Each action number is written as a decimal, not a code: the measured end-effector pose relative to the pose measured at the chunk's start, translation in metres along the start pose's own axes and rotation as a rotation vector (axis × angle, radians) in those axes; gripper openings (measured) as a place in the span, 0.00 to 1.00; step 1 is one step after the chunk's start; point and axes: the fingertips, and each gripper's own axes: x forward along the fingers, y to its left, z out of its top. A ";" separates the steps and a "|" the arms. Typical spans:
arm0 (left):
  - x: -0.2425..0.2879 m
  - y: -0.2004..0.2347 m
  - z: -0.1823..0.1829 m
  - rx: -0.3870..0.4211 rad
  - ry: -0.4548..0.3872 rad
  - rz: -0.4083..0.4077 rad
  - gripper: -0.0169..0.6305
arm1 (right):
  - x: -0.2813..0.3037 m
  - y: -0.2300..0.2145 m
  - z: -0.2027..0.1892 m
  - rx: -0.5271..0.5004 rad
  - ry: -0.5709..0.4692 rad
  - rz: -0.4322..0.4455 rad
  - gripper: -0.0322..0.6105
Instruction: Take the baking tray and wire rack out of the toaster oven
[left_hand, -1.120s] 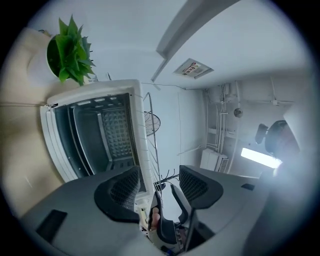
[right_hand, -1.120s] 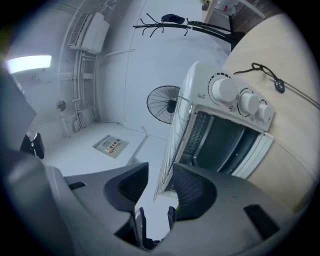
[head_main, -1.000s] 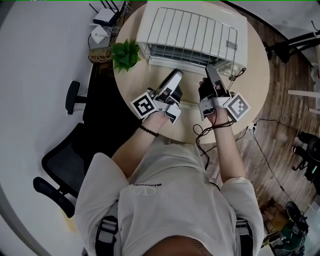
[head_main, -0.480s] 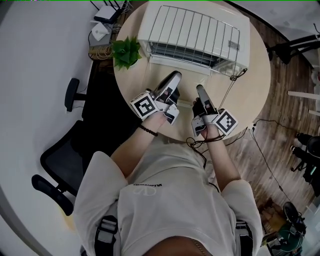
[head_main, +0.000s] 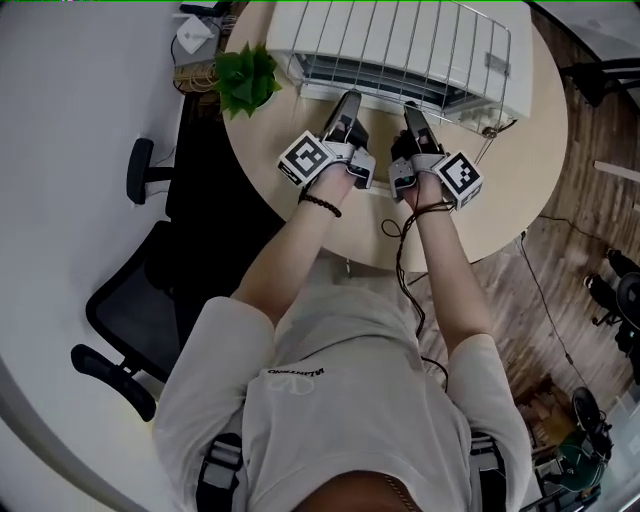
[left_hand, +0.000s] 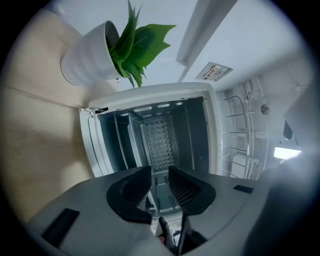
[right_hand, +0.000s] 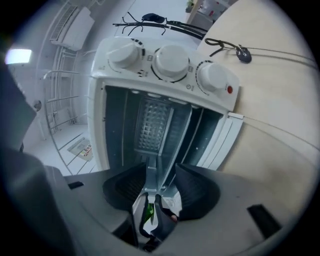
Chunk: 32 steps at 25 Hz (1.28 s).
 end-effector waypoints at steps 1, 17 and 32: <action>0.005 0.005 0.002 -0.003 -0.007 0.005 0.20 | 0.006 -0.004 0.004 0.008 -0.012 -0.001 0.34; 0.047 0.045 0.007 -0.056 -0.040 0.030 0.20 | 0.047 -0.044 0.035 0.110 -0.128 -0.016 0.34; 0.066 0.054 0.017 -0.113 -0.108 0.011 0.11 | 0.061 -0.058 0.067 0.153 -0.226 -0.043 0.22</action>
